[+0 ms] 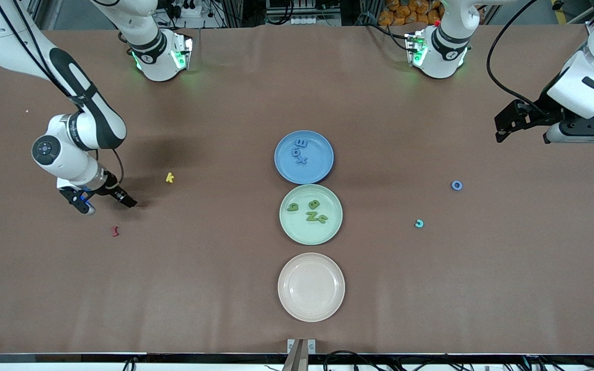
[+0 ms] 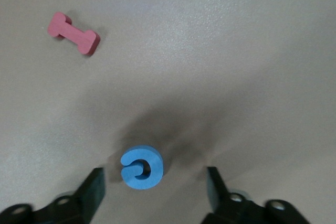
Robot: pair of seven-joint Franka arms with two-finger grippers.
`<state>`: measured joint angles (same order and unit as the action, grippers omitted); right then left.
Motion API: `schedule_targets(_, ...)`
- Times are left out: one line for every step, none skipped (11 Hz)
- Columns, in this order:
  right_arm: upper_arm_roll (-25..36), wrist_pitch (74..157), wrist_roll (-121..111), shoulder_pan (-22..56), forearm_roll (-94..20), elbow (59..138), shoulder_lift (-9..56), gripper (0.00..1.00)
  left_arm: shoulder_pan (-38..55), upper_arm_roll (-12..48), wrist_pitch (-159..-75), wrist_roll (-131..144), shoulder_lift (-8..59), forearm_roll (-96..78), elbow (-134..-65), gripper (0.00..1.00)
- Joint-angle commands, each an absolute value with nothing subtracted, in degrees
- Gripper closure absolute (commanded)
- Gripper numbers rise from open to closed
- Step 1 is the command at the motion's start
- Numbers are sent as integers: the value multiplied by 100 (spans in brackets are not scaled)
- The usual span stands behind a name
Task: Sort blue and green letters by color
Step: 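Move the right gripper to the blue o and grasp it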
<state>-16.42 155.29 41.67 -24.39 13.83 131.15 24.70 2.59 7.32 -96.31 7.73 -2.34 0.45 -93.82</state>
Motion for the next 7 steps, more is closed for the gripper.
schedule_targets(-1521,15732,4324,-2312,1591,13140,2522,36,211,729,-9519,633,-149,-79,-9211,0)
schedule_targets(-1494,15759,4324,-2277,1591,13122,2575,42,211,729,-9519,633,-141,-79,-9211,0)
schedule_targets(-1485,15759,4324,-2268,1591,13105,2584,48,211,729,-9519,624,-141,-88,-9220,0)
schedule_targets(-1468,15776,4324,-2259,1591,13104,2584,54,211,729,-9519,624,-123,-97,-9220,0)
schedule_targets(-1442,15872,4324,-2241,1591,13113,2610,60,202,729,-9519,615,-114,-97,-9220,0)
schedule_targets(-1441,15899,4324,-2233,1591,13113,2645,69,193,729,-9519,615,-114,-97,-9220,0)
schedule_targets(-1415,15891,4324,-2224,1591,13105,2646,80,176,729,-9519,615,-114,-97,-9220,0)
